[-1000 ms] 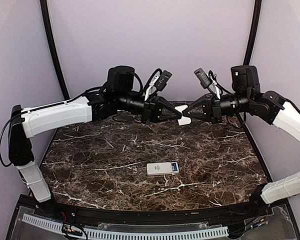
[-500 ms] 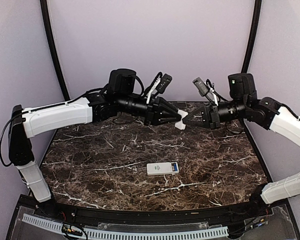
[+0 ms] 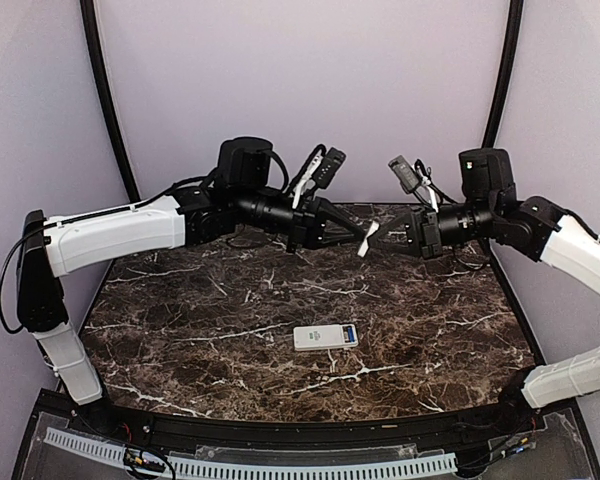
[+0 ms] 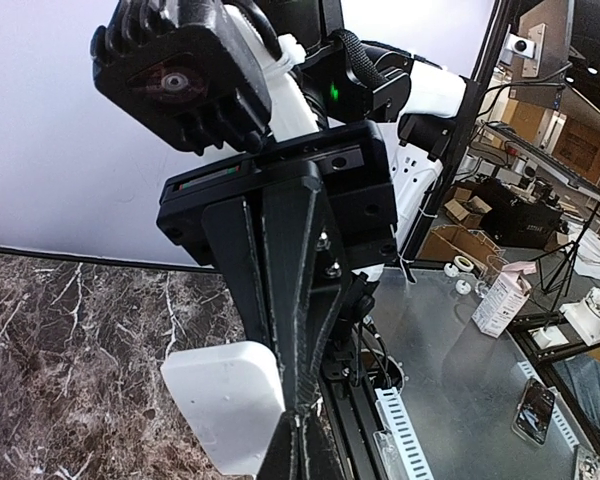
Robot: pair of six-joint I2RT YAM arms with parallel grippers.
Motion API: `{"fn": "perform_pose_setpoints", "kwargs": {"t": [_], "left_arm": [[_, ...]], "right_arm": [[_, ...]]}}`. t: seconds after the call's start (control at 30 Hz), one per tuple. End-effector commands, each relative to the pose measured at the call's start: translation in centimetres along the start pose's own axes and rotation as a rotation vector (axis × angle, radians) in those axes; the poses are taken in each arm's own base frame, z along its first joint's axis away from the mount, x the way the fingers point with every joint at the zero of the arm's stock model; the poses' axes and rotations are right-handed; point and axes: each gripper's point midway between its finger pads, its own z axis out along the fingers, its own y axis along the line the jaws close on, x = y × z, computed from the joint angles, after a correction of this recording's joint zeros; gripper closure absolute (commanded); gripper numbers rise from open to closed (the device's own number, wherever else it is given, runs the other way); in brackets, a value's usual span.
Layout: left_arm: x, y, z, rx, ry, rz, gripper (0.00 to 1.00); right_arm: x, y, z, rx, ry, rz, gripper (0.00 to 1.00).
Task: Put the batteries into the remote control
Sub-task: Pass from the left arm to the right, then adjust the remote control without the battery cover at the center of the board.
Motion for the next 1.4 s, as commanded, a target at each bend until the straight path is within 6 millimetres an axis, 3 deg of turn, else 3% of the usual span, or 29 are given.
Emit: {"fn": "perform_pose_setpoints", "kwargs": {"t": [0.0,0.1,0.2,0.23,0.4,0.6,0.77,0.97,1.1,1.23,1.33,1.37], "left_arm": [[-0.7,-0.9,-1.1,-0.011,-0.005,0.034,1.00],[-0.4,0.7,-2.0,-0.093,0.005,0.032,0.96],[2.6,3.7,-3.0,-0.253,0.108,0.032,0.75],[4.5,4.3,-3.3,-0.286,0.166,0.001,0.71],[12.7,8.2,-4.7,-0.468,0.386,-0.023,0.32],[22.9,10.4,-5.2,-0.508,0.679,-0.021,0.02],[27.9,9.1,-3.7,-0.405,0.863,0.161,0.01],[31.1,10.8,-3.6,-0.425,0.955,0.172,0.01],[32.4,10.7,-3.5,-0.406,0.989,0.138,0.05],[33.3,10.1,-4.2,-0.391,1.032,0.109,0.20],[33.9,9.6,-5.2,-0.387,1.078,0.076,0.43],[33.9,9.6,-5.5,-0.390,1.086,0.065,0.46]], "right_arm": [[0.3,-1.6,0.1,0.059,-0.003,0.019,1.00],[1.6,-2.9,0.5,0.090,0.022,0.060,1.00],[3.9,-5.3,0.9,0.146,0.059,0.127,1.00],[4.9,-6.2,1.1,0.164,0.075,0.157,1.00],[9.6,-10.8,1.6,0.225,0.141,0.315,1.00],[12.4,-13.9,2.2,0.260,0.178,0.388,1.00],[13.1,-14.8,2.2,0.273,0.182,0.402,1.00],[13.1,-14.8,2.1,0.271,0.179,0.398,1.00],[12.9,-14.4,2.0,0.263,0.176,0.391,1.00],[12.5,-13.9,1.8,0.255,0.171,0.376,1.00],[12.1,-13.6,1.6,0.253,0.172,0.361,1.00],[12.0,-13.5,1.6,0.250,0.174,0.357,1.00]]}}
